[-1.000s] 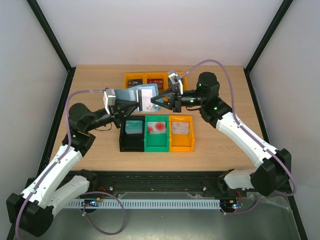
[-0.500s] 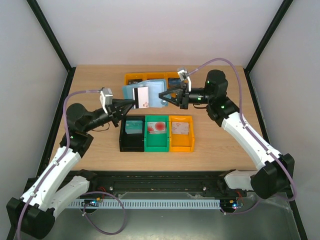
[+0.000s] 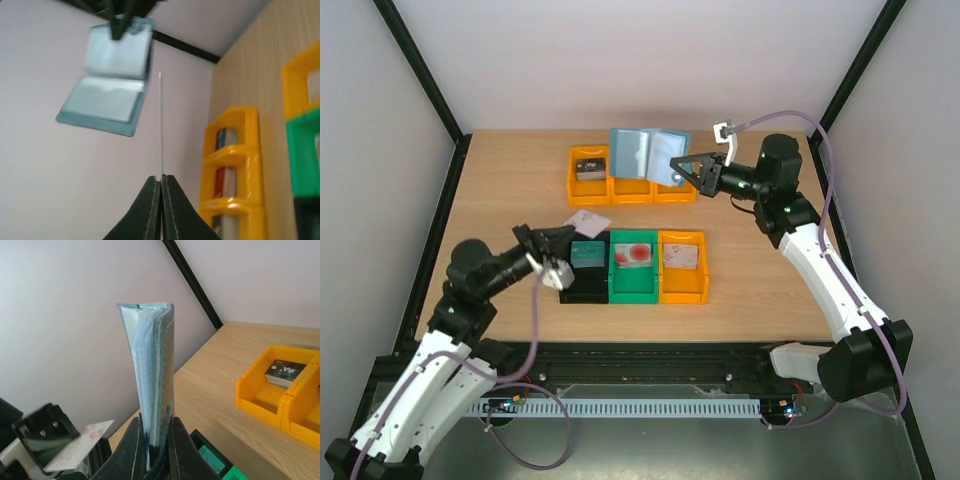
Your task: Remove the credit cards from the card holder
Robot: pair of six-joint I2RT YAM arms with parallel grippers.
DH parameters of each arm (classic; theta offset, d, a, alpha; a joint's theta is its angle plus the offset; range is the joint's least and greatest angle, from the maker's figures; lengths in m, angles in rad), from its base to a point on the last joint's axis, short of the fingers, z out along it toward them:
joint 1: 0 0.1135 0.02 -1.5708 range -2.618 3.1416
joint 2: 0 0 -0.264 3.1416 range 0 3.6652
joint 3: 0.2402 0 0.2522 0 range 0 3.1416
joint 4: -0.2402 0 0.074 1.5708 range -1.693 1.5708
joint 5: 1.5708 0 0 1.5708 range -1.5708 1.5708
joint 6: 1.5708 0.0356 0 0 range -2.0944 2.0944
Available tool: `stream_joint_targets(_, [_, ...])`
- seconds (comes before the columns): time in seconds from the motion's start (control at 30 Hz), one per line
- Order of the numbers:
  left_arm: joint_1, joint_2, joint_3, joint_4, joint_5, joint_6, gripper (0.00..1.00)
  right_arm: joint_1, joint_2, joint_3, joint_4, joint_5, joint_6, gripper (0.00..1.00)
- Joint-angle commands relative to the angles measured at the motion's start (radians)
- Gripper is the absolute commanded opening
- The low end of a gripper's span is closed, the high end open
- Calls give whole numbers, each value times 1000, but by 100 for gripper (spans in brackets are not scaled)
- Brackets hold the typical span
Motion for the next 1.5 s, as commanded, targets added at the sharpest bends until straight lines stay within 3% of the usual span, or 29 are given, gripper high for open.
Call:
stream_joint_targets(0.0, [-2, -84, -150, 60, 24, 788, 2, 3, -29, 6, 20, 7, 15, 2])
stream_joint_targets(0.17, [-6, -114, -225, 161, 176, 977, 2, 2, -20, 6, -8, 20, 9, 2])
stream_joint_targets(0.37, [-17, -109, -229, 144, 201, 990, 2, -22, -3, 9, -97, 135, 6, 1])
stream_joint_targets(0.6, [-29, -118, -229, 114, 188, 967, 2, -227, 63, -68, -214, 192, 133, 2])
stream_joint_targets(0.7, [-34, -124, -228, 111, 180, 947, 2, -314, 124, -78, -362, 166, 71, 2])
stream_joint_targets(0.9, [-45, -124, -232, 123, 173, 928, 2, -440, 184, -92, -508, 346, -76, 2])
stream_joint_targets(1.2, [-69, -122, -230, 160, 163, 896, 2, -509, 400, -123, -480, 185, -135, 2])
stream_joint_targets(1.47, [-86, -132, -236, 158, 147, 877, 2, -540, 531, -88, -488, 143, -157, 2])
